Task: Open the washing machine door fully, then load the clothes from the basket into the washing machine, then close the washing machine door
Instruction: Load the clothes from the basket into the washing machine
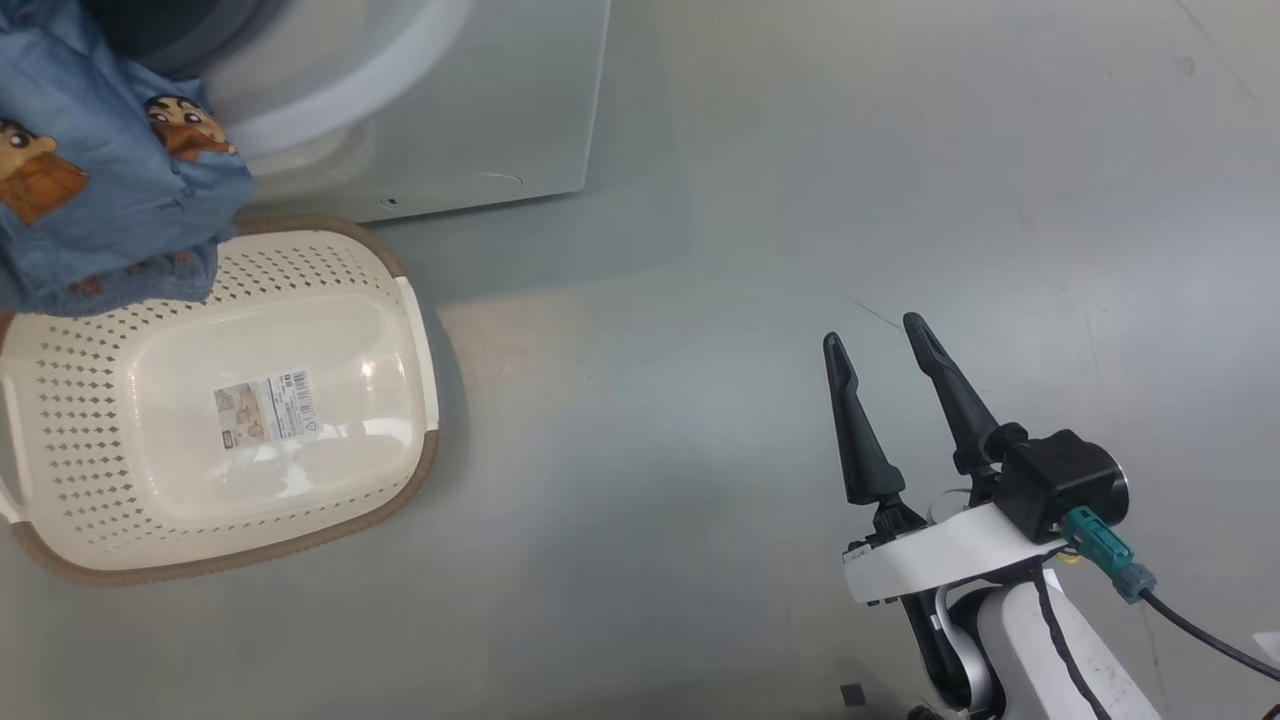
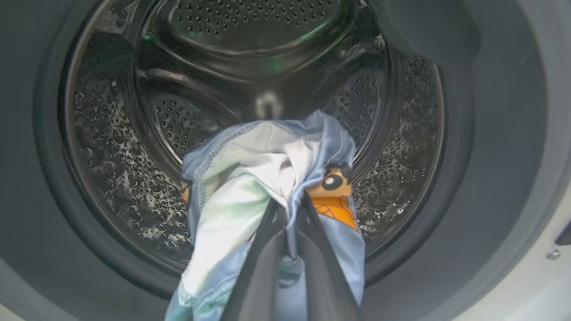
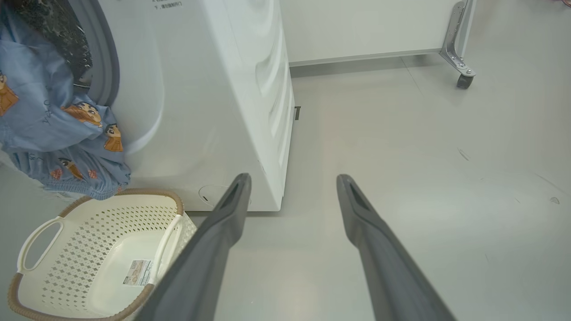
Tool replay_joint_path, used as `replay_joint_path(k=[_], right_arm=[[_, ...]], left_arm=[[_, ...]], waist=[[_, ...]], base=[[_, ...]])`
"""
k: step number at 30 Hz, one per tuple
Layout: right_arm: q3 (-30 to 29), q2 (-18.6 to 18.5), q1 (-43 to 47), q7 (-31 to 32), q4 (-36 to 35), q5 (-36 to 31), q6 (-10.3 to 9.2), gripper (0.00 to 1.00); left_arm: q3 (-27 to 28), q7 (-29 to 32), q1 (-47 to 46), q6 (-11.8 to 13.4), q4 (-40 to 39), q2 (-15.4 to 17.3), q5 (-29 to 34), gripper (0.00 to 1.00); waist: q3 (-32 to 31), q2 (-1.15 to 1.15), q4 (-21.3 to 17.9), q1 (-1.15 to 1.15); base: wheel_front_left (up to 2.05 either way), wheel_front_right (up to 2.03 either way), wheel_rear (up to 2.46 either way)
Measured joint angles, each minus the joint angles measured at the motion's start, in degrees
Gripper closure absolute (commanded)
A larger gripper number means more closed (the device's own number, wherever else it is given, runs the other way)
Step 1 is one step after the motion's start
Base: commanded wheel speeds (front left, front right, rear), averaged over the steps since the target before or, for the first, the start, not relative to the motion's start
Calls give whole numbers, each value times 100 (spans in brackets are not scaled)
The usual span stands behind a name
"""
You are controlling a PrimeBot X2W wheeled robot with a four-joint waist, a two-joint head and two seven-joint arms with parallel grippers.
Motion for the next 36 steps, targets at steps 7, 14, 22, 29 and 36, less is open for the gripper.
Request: replay_joint_path(k=[7, 14, 22, 29, 36], right_arm=[[152, 12, -118, -45, 37, 56, -9, 0], [264, 25, -230, -51, 97, 120, -56, 0], [442, 41, -231, -58, 200, 318, -104, 0], [633, 46, -232, -85, 215, 491, -169, 0], [809, 46, -351, -100, 208, 643, -224, 0]], left_arm=[[-141, 622, -816, -8, 359, 336, -26, 100], [-450, 1289, -1407, -14, 701, 542, -73, 100], [-589, 1857, -2216, -15, 964, 641, -131, 100], [-604, 2167, -2765, -15, 1135, 639, -319, 100], [-767, 1967, -3236, -15, 989, 703, -259, 100]], waist=[[437, 0, -173, 0], [833, 0, -301, 0], [1219, 0, -392, 0], [1505, 0, -431, 0], [1779, 0, -462, 0]], base=[[0, 0, 0], [0, 0, 0], [0, 0, 0], [0, 0, 0], [0, 0, 0]])
